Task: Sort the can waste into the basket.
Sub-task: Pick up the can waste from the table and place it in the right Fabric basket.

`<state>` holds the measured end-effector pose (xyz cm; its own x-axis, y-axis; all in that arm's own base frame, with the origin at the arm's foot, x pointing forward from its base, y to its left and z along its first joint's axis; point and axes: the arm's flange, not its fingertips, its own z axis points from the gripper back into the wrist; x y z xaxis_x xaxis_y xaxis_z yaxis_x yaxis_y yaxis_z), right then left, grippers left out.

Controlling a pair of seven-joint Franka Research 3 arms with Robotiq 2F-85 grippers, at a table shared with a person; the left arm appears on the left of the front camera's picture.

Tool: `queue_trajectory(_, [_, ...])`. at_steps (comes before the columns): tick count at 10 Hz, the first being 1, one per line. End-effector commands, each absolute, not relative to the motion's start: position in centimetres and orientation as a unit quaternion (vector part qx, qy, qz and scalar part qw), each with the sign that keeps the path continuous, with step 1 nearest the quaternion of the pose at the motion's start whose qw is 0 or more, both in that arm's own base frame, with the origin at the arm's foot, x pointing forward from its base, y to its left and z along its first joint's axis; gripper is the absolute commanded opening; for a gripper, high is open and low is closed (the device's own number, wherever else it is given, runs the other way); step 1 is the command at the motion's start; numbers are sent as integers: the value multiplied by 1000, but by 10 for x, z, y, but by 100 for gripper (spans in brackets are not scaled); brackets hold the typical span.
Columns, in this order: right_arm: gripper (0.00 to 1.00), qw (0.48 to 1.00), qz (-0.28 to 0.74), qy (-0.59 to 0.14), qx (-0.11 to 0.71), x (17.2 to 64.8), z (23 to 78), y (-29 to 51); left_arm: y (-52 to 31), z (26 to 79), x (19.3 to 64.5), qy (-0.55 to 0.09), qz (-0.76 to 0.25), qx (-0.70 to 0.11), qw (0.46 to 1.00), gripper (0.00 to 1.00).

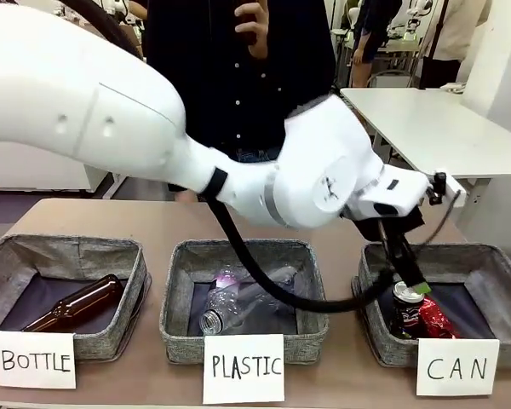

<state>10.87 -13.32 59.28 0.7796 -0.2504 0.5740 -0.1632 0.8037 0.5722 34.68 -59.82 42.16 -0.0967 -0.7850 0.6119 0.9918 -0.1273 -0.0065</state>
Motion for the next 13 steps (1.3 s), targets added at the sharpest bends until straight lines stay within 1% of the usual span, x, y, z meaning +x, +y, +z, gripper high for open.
queue_trajectory(1, [100,887,-27,-338,314,100,598,-134,-530,498,347,-160,-698,-223,662,100])
queue_trajectory(3, [100,887,-27,-338,314,100,598,-134,-436,579,370,-143,-645,-211,721,100])
queue_trajectory(4, [100,887,-27,-338,314,100,598,-134,-375,607,378,-140,-605,-223,751,100])
queue_trajectory(5, [100,887,-27,-338,314,100,598,-134,-317,620,381,-173,-561,-222,779,100])
queue_trajectory(6, [100,887,-27,-338,314,100,598,-134,-257,630,384,-187,-516,-236,802,100])
queue_trajectory(7, [100,887,-27,-338,314,100,598,-134,-195,639,389,-221,-447,-247,831,100])
queue_trajectory(8, [100,890,-25,-331,313,110,593,-134,-129,644,394,-227,-378,-287,850,100])
queue_trajectory(9, [100,897,11,-317,307,151,603,-110,-76,644,395,-232,-323,-331,856,100])
queue_trajectory(10, [100,884,60,-284,365,195,608,-79,-29,642,389,-231,-281,-387,847,100])
queue_trajectory(11, [100,872,87,-251,410,236,611,-47,14,643,377,-254,-222,-424,840,100])
queue_trajectory(13, [100,817,93,-210,529,301,623,17,97,653,347,-307,-107,-546,772,100])
